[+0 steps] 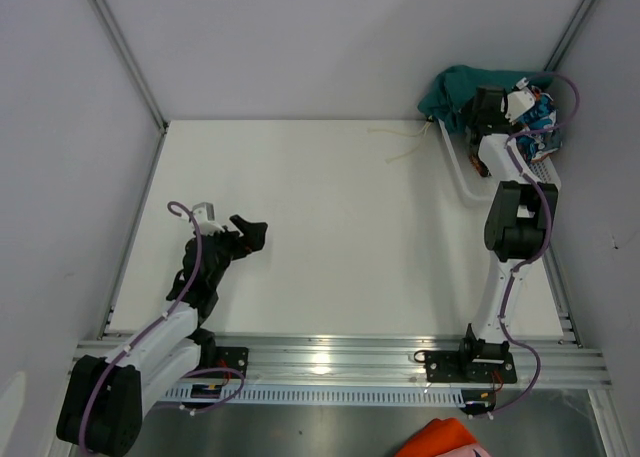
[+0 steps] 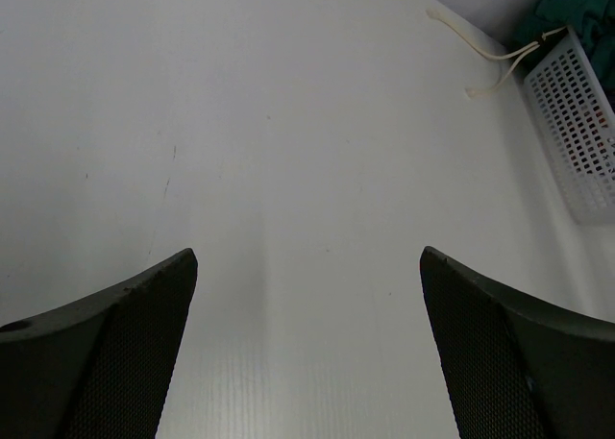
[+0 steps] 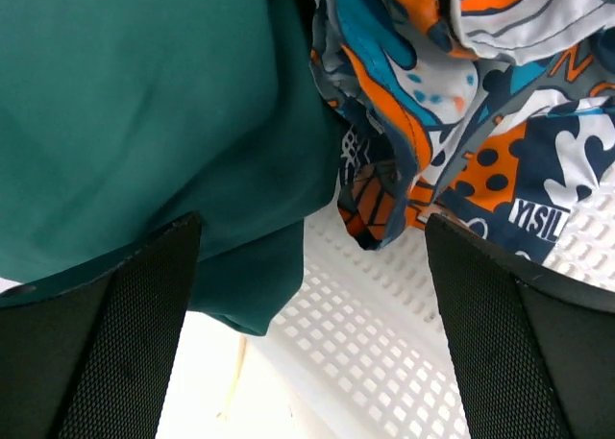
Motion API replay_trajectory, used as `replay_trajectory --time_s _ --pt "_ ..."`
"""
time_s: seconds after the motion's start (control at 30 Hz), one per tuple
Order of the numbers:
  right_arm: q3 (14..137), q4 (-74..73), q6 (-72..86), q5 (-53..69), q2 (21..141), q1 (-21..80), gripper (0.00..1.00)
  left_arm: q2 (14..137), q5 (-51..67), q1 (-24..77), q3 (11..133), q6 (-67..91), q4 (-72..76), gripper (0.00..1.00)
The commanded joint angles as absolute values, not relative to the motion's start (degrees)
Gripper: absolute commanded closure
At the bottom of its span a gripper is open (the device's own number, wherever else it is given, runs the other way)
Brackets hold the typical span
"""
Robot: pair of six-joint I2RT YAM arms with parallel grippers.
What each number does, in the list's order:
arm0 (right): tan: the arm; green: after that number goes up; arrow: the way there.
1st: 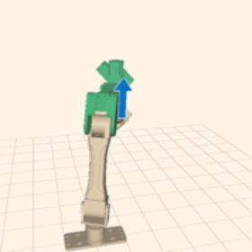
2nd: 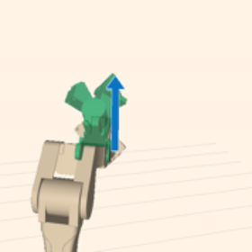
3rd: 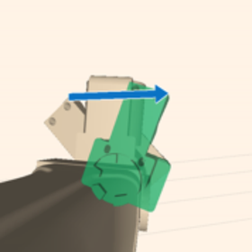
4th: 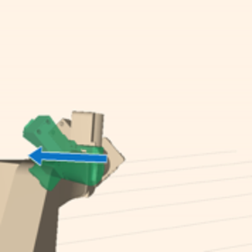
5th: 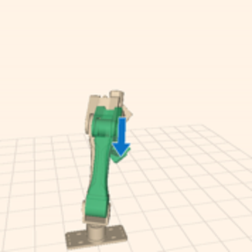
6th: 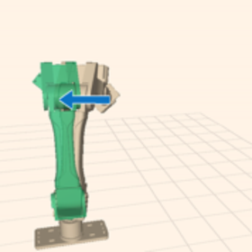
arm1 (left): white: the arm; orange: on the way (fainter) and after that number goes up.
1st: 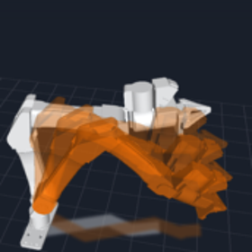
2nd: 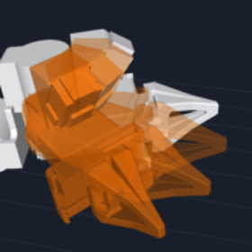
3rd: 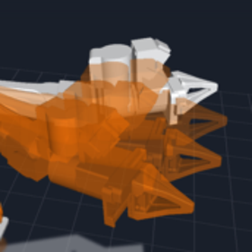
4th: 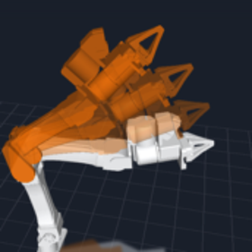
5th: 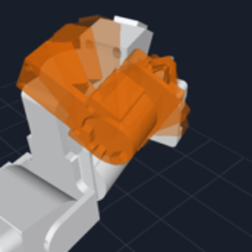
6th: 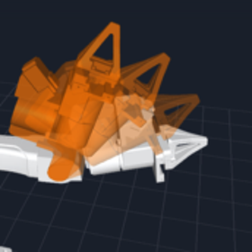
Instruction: Fold and stack the shorts
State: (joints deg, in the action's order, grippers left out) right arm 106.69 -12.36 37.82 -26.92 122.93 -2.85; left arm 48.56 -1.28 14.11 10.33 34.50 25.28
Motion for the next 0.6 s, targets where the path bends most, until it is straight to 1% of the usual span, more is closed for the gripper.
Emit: replay_trajectory --time_s 0.0,0.07,0.13,0.3,0.43,0.5,0.53,0.57 --pt "101.2 -6.6 38.6 -30.0 119.4 -3.3 0.01 47.7 -0.9 14.0 12.6 34.5 26.4 0.01" --pt "101.8 -6.7 39.2 -28.9 120.5 -4.1 0.01 48.2 -0.7 14.0 12.4 34.5 26.9 0.01" --pt "105.8 -9.4 39.5 -28.1 123.8 -4.7 0.01 49.3 -0.5 14.0 12.5 34.6 27.3 0.01" --pt "107.7 -3.8 37.8 -26.6 127.4 -5.3 0.01 50.3 -0.5 14.1 12.7 34.3 27.5 0.01" --pt "114.3 -2.3 37.3 -22.9 133.7 -6.2 0.01 49.6 -1.3 14.2 12.6 33.8 27.5 0.01" --pt "120.4 -2.4 37.3 -20.8 136.5 -6.3 0.01 49.1 -1.4 14.2 12.5 33.7 27.6 0.01" --pt "122.4 -2.1 37.1 -18.4 139.3 -6.3 0.06 49.1 -1.4 14.3 12.2 33.7 27.8 0.01" --pt "125.7 -0.8 36.8 -17.0 140.4 -6.3 0.08 49.1 -1.4 14.4 12.2 33.7 28.1 0.01"
